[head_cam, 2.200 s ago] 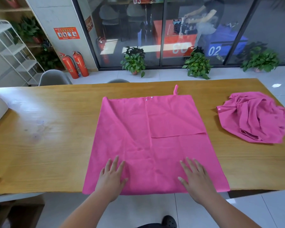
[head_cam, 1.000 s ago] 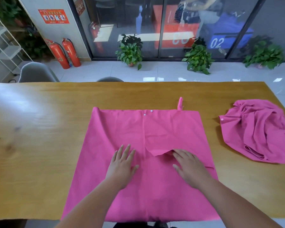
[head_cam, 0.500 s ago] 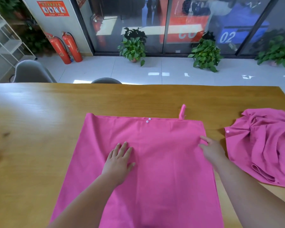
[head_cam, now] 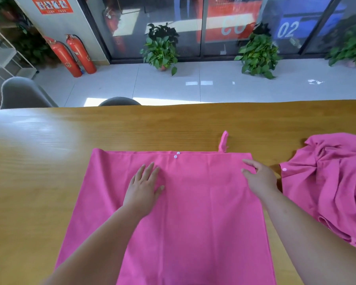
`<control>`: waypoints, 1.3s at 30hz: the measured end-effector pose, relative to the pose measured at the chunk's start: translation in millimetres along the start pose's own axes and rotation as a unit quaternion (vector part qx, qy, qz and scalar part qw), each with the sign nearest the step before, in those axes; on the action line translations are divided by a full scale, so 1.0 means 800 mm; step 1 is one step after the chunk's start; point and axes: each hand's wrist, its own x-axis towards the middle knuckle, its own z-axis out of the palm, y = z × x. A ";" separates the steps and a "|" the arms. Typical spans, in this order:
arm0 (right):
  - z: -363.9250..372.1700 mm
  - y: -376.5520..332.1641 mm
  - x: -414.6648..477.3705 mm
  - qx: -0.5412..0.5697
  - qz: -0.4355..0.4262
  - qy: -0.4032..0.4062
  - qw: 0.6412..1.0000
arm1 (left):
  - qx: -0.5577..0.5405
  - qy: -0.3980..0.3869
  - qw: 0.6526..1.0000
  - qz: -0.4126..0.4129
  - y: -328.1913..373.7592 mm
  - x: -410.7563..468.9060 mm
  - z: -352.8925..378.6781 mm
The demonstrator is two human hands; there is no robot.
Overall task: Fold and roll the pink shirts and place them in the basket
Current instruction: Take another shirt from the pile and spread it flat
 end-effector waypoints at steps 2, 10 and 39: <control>0.002 -0.002 0.013 0.001 0.005 0.009 1.000 | -0.015 0.007 1.000 0.003 0.010 0.031 -0.014; 0.016 0.011 0.026 0.004 0.010 0.046 0.999 | 0.008 0.030 0.999 0.022 0.031 0.136 -0.035; -0.016 -0.010 0.087 -0.223 0.070 -0.036 0.972 | -0.019 -0.064 0.997 0.025 0.037 0.194 -0.045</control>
